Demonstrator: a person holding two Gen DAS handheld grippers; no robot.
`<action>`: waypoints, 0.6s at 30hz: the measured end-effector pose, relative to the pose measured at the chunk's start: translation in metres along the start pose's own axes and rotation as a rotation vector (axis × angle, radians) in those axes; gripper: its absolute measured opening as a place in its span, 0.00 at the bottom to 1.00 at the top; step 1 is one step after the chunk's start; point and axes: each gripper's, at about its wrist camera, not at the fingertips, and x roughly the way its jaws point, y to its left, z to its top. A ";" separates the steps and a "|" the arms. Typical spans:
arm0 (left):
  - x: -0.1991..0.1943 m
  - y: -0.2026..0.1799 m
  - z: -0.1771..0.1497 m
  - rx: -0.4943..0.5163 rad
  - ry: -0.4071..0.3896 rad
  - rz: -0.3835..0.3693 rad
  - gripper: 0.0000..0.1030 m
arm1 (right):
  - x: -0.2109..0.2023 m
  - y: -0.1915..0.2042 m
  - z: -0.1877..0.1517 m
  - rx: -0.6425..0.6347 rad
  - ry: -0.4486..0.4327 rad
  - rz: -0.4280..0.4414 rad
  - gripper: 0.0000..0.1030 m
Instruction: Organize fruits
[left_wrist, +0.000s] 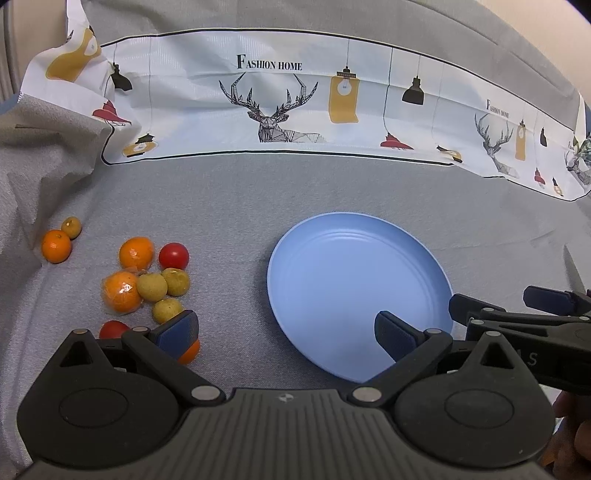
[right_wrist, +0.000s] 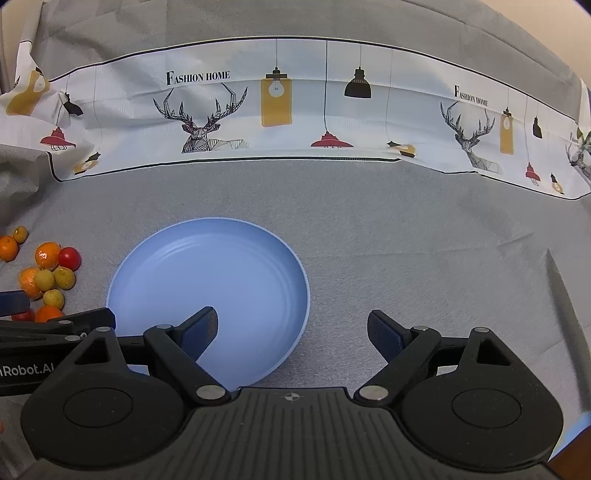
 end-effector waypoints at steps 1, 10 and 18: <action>0.000 0.000 0.000 0.001 -0.004 0.001 0.99 | 0.000 0.000 -0.001 -0.001 -0.002 -0.002 0.86; 0.000 0.000 -0.001 0.015 -0.008 -0.005 0.96 | 0.000 0.002 -0.002 -0.002 -0.012 -0.007 0.84; -0.001 -0.002 -0.001 0.021 -0.009 -0.020 0.89 | -0.002 0.004 -0.002 -0.008 -0.012 -0.003 0.80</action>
